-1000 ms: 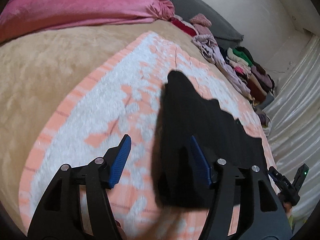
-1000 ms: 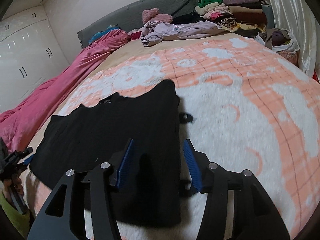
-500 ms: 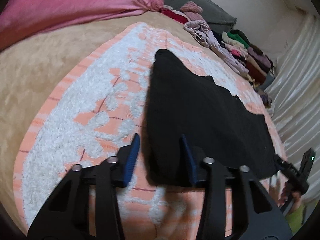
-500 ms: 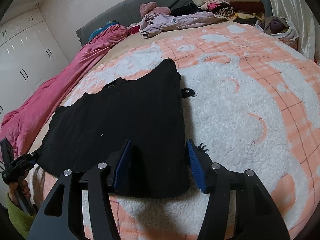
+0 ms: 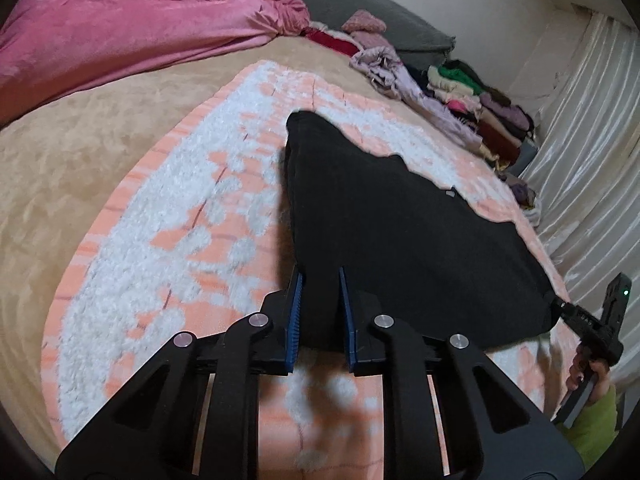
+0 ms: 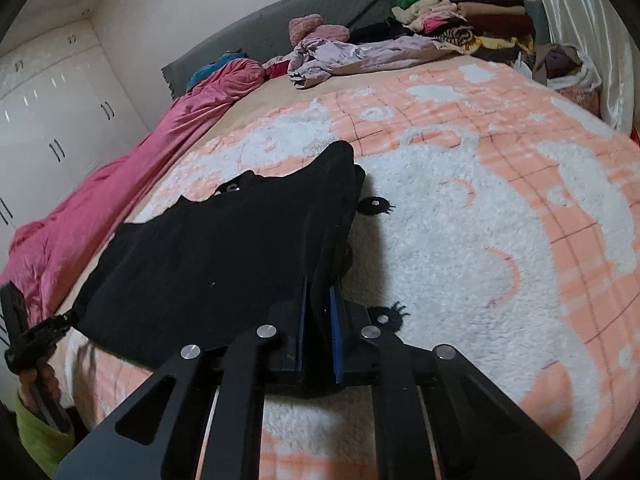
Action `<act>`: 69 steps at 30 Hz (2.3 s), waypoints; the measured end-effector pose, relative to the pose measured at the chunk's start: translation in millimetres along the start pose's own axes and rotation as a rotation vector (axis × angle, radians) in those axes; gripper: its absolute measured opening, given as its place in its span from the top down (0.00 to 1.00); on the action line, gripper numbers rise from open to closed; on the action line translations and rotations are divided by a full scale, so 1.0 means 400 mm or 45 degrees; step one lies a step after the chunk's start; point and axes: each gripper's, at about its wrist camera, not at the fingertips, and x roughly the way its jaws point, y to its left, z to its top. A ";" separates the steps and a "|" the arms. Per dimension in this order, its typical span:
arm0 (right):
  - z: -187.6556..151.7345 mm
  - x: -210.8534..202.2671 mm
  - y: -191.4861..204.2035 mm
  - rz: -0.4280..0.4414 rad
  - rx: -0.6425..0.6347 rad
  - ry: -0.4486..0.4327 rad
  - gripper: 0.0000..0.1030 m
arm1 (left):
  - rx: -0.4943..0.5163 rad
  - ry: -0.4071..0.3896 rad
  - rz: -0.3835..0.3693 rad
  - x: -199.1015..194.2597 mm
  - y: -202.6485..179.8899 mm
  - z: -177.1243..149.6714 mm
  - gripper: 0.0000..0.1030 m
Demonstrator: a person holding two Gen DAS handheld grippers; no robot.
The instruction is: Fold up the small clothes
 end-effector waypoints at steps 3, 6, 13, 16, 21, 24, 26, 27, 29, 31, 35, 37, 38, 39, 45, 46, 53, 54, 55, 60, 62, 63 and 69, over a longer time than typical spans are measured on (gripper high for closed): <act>-0.020 0.020 -0.018 -0.026 0.024 0.050 0.90 | -0.025 0.050 0.014 0.017 0.013 -0.010 0.89; -0.036 0.034 -0.028 -0.027 0.056 0.059 0.88 | -0.070 0.088 0.011 0.043 0.038 -0.013 0.83; -0.030 0.010 -0.019 -0.067 0.057 0.034 0.76 | -0.095 0.051 0.010 0.025 0.051 -0.012 0.72; -0.024 -0.013 -0.016 -0.096 0.040 -0.002 0.71 | -0.060 -0.019 0.042 -0.002 0.038 -0.006 0.72; -0.011 -0.047 -0.012 -0.124 0.013 -0.061 0.66 | -0.014 -0.159 0.105 -0.055 0.024 0.007 0.71; 0.001 -0.056 0.003 -0.119 -0.018 -0.089 0.63 | 0.020 -0.196 0.135 -0.070 0.007 0.015 0.64; 0.013 -0.051 0.020 -0.108 -0.040 -0.097 0.62 | 0.041 -0.196 0.146 -0.072 -0.008 0.020 0.63; 0.018 -0.049 0.027 -0.103 -0.048 -0.102 0.62 | 0.050 -0.194 0.154 -0.071 -0.018 0.026 0.63; 0.032 -0.036 0.049 -0.089 -0.074 -0.104 0.61 | 0.066 -0.186 0.167 -0.067 -0.030 0.033 0.62; 0.045 -0.016 0.076 -0.085 -0.112 -0.102 0.61 | 0.080 -0.175 0.189 -0.056 -0.047 0.048 0.62; 0.067 0.016 0.120 -0.085 -0.174 -0.101 0.59 | 0.094 -0.146 0.187 -0.030 -0.072 0.064 0.52; 0.076 0.033 0.137 -0.089 -0.204 -0.094 0.59 | 0.119 -0.136 0.187 -0.013 -0.095 0.074 0.51; 0.084 0.044 0.145 -0.101 -0.221 -0.088 0.59 | 0.132 -0.130 0.186 -0.005 -0.107 0.078 0.51; 0.091 0.057 0.150 -0.111 -0.233 -0.078 0.59 | 0.153 -0.115 0.185 0.013 -0.123 0.084 0.51; 0.131 0.109 0.159 -0.145 -0.267 -0.045 0.59 | 0.227 -0.027 0.187 0.102 -0.181 0.119 0.47; 0.138 0.116 0.159 -0.151 -0.272 -0.040 0.59 | 0.238 -0.018 0.189 0.113 -0.186 0.125 0.47; 0.184 0.193 0.160 -0.156 -0.284 0.011 0.55 | 0.240 0.020 0.179 0.206 -0.211 0.194 0.46; 0.188 0.202 0.160 -0.166 -0.293 0.012 0.55 | 0.240 0.026 0.186 0.219 -0.210 0.201 0.46; 0.192 0.212 0.162 -0.178 -0.305 0.012 0.55 | 0.236 0.041 0.202 0.239 -0.204 0.208 0.45; 0.204 0.260 0.137 -0.239 -0.296 0.066 0.54 | 0.168 0.086 0.269 0.302 -0.136 0.218 0.45; 0.202 0.299 0.099 -0.278 -0.239 0.153 0.54 | 0.146 0.089 0.237 0.309 -0.110 0.212 0.43; 0.201 0.307 0.088 -0.271 -0.216 0.169 0.54 | 0.140 0.081 0.214 0.310 -0.099 0.205 0.43; 0.193 0.316 0.060 -0.230 -0.140 0.152 0.54 | 0.155 0.057 0.181 0.304 -0.088 0.196 0.42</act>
